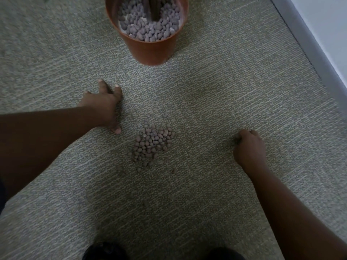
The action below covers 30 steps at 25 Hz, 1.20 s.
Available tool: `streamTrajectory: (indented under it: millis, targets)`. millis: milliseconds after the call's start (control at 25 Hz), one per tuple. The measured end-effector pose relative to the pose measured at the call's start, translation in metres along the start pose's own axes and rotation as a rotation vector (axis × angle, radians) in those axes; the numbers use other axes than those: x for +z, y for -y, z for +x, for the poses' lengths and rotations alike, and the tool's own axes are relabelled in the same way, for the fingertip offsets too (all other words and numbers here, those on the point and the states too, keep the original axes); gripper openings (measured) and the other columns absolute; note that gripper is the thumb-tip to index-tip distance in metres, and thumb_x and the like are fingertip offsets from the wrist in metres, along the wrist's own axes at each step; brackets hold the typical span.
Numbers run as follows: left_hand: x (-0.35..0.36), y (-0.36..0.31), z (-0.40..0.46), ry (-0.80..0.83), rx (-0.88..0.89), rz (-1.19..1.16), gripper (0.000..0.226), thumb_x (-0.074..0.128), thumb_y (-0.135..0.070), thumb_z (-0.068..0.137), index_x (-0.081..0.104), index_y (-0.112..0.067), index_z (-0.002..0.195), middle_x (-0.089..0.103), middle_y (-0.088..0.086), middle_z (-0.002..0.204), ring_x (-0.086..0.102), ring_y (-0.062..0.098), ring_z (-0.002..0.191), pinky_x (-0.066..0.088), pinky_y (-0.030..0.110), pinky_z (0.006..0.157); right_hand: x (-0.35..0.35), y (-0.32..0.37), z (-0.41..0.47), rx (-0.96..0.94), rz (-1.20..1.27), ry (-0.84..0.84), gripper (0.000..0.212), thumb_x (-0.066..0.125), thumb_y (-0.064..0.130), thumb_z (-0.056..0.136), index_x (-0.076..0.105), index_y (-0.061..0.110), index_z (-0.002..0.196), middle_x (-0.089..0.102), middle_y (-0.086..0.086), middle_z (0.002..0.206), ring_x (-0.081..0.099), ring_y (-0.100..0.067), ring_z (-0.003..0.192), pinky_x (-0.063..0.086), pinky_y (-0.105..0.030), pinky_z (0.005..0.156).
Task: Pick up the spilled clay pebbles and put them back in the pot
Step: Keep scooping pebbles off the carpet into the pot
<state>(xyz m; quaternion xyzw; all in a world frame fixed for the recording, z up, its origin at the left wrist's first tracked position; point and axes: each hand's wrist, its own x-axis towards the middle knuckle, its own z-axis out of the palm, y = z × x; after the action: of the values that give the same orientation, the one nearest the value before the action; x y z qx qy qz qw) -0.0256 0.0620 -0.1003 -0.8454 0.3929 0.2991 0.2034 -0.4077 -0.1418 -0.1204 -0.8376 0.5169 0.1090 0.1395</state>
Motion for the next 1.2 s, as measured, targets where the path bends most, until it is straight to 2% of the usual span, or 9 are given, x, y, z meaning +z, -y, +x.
streamTrajectory:
  millis: [160, 280, 440, 640, 760, 840, 960, 1120, 1200]
  targets:
    - [-0.002, -0.001, -0.001, -0.007, -0.001, 0.008, 0.155, 0.094, -0.063, 0.038, -0.003, -0.031, 0.156, -0.010, 0.026, 0.163, 0.034, 0.062, 0.133, 0.039, 0.063, 0.107, -0.002, 0.015, 0.003, 0.018, 0.080, -0.011, 0.007, 0.062, 0.006, 0.081, 0.067, 0.010, 0.085, 0.064, -0.013, 0.092, 0.062, -0.037, 0.091, 0.040, -0.033, 0.071]
    - [-0.003, -0.001, -0.002, 0.008, -0.006, 0.001, 0.156, 0.094, -0.062, 0.039, -0.005, -0.030, 0.156, -0.010, 0.025, 0.163, 0.034, 0.061, 0.134, 0.040, 0.062, 0.107, -0.008, 0.049, -0.001, -0.007, 0.338, 0.037, 0.007, 0.068, 0.006, 0.079, 0.067, 0.013, 0.079, 0.068, -0.005, 0.078, 0.066, -0.026, 0.078, 0.050, -0.033, 0.072]
    - [-0.003, 0.000, -0.003, 0.008, -0.008, 0.002, 0.155, 0.094, -0.061, 0.040, -0.005, -0.031, 0.156, -0.011, 0.023, 0.164, 0.034, 0.060, 0.135, 0.043, 0.062, 0.105, -0.038, 0.133, 0.008, -0.220, 0.543, 0.005, 0.009, 0.070, 0.012, 0.081, 0.067, 0.020, 0.083, 0.066, 0.007, 0.076, 0.059, -0.004, 0.066, 0.048, -0.025, 0.064]
    - [-0.003, -0.001, -0.004, 0.006, -0.024, 0.011, 0.155, 0.094, -0.059, 0.043, -0.007, -0.033, 0.157, -0.011, 0.021, 0.164, 0.028, 0.062, 0.136, 0.042, 0.060, 0.106, -0.103, 0.249, 0.071, -0.619, 0.716, -0.385, 0.012, 0.062, 0.014, 0.085, 0.069, 0.014, 0.095, 0.066, 0.001, 0.094, 0.063, -0.012, 0.083, 0.053, -0.031, 0.073]
    - [-0.003, -0.002, -0.004, -0.006, -0.033, 0.021, 0.153, 0.094, -0.060, 0.043, -0.004, -0.033, 0.157, -0.010, 0.021, 0.165, 0.030, 0.060, 0.137, 0.042, 0.058, 0.104, -0.108, 0.273, 0.099, -0.661, 0.586, -0.308, 0.036, 0.057, 0.013, 0.092, 0.060, 0.009, 0.128, 0.054, -0.007, 0.132, 0.058, -0.019, 0.119, 0.052, -0.036, 0.095]
    - [-0.001, -0.001, -0.004, -0.018, -0.031, 0.040, 0.153, 0.094, -0.060, 0.044, -0.004, -0.032, 0.158, -0.009, 0.022, 0.165, 0.031, 0.059, 0.137, 0.040, 0.057, 0.106, -0.096, 0.269, 0.099, -0.663, 0.511, -0.274, 0.042, 0.053, 0.008, 0.095, 0.054, 0.005, 0.137, 0.049, -0.011, 0.142, 0.049, -0.022, 0.131, 0.042, -0.030, 0.108]
    - [0.000, 0.001, -0.003, -0.013, -0.036, 0.023, 0.153, 0.093, -0.060, 0.044, -0.005, -0.034, 0.157, -0.010, 0.021, 0.165, 0.031, 0.060, 0.136, 0.042, 0.057, 0.104, -0.078, 0.259, 0.087, -0.668, 0.602, -0.333, 0.040, 0.045, 0.001, 0.097, 0.057, 0.002, 0.136, 0.055, -0.013, 0.142, 0.048, -0.024, 0.135, 0.035, -0.022, 0.110]
    - [-0.002, -0.002, -0.004, -0.014, -0.048, 0.032, 0.153, 0.094, -0.061, 0.043, -0.006, -0.035, 0.157, -0.010, 0.020, 0.165, 0.032, 0.059, 0.136, 0.045, 0.056, 0.102, -0.049, 0.244, 0.056, -0.787, 0.549, -0.439, 0.035, 0.050, -0.005, 0.095, 0.065, 0.000, 0.126, 0.060, -0.017, 0.135, 0.055, -0.031, 0.128, 0.039, -0.031, 0.108]
    - [-0.001, -0.002, -0.005, -0.021, -0.042, 0.046, 0.153, 0.093, -0.061, 0.044, -0.005, -0.034, 0.158, -0.008, 0.021, 0.165, 0.033, 0.057, 0.137, 0.043, 0.055, 0.104, -0.031, 0.230, 0.039, -0.900, 0.463, -0.292, 0.028, 0.055, -0.002, 0.092, 0.070, 0.002, 0.116, 0.068, -0.015, 0.120, 0.062, -0.031, 0.114, 0.047, -0.040, 0.101]
